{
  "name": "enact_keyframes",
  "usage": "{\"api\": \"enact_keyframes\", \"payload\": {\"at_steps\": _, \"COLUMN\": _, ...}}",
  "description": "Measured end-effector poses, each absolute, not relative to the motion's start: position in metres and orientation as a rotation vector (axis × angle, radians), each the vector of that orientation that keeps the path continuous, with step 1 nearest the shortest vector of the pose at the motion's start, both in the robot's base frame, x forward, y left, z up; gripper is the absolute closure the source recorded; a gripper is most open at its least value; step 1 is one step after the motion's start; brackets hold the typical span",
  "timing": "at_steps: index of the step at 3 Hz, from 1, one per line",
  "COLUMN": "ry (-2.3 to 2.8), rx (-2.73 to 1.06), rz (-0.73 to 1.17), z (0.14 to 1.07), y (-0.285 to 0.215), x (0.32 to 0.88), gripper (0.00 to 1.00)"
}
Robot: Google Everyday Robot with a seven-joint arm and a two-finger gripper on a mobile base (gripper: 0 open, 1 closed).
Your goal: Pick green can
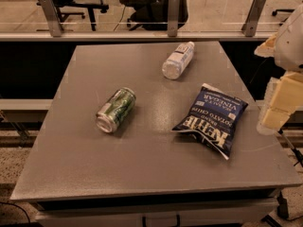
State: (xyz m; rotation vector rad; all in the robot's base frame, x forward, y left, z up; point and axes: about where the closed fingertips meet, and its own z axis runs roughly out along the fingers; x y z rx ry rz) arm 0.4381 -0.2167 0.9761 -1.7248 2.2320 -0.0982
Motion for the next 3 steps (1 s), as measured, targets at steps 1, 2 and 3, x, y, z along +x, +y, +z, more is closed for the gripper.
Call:
{"api": "enact_keyframes", "payload": {"at_steps": 1, "ry": 2.229, "rx": -1.725, "rz": -0.100, "z": 0.977, "y": -0.216, "x": 0.438, "gripper": 0.00}}
{"api": "enact_keyframes", "payload": {"at_steps": 2, "ry": 2.131, "rx": -1.793, "rz": -0.087, "z": 0.981, "y": -0.198, "x": 0.452, "gripper": 0.00}}
{"api": "enact_keyframes", "payload": {"at_steps": 3, "ry": 2.012, "rx": -1.888, "rz": -0.052, "z": 0.980, "y": -0.171, "x": 0.471, "gripper": 0.00}}
